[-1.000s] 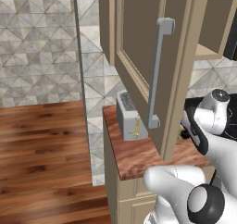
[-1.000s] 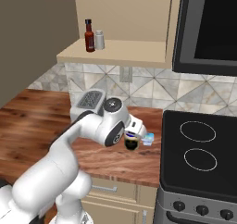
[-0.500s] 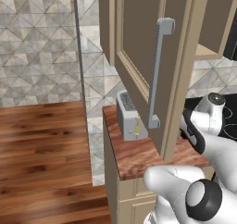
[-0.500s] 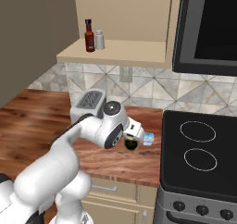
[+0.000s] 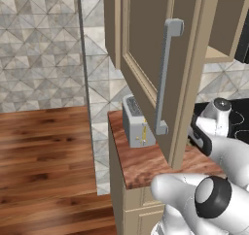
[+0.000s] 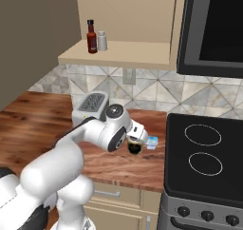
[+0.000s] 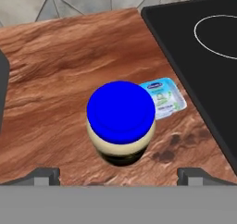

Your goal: There are various items on the counter. Only move the condiments/shakers into the cabinet.

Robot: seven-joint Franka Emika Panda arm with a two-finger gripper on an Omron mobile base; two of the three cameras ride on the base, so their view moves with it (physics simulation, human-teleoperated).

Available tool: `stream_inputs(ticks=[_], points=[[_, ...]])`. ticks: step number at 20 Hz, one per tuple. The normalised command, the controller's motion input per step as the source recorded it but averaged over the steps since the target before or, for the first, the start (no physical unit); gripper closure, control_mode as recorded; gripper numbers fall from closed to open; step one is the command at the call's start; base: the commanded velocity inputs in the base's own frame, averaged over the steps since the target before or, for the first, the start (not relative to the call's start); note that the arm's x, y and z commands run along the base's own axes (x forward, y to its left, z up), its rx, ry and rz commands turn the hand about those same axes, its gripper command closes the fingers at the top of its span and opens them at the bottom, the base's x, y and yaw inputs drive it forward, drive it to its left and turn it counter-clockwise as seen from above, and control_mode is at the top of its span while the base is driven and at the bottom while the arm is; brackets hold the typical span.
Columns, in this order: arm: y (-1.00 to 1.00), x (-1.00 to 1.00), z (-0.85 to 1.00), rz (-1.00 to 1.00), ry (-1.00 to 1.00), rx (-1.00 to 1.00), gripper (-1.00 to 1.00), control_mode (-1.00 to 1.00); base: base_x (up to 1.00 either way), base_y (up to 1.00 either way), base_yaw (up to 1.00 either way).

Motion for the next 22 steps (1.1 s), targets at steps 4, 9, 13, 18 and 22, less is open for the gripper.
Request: stream_inputs(ticks=[4, 9, 13, 18, 22], points=[[0.0, 0.18, -0.06, 0.0, 0.0, 0.0, -1.0, -1.0, 0.0, 0.0, 0.0], [-0.01, 0.08, -0.12, 0.0, 0.0, 0.0, -1.0, -1.0, 0.0, 0.0, 0.0], [-0.1, 0.0, -0.09, 0.01, 0.0, 0.0, -1.0, -1.0, 0.0, 0.0, 0.0], [-0.05, 0.0, 0.0, 0.0, 0.0, 0.0, -1.0, -1.0, 0.0, 0.0, 0.0], [-0.01, 0.02, 0.0, 0.0, 0.0, 0.0, -1.0, -1.0, 0.0, 0.0, 0.0]])
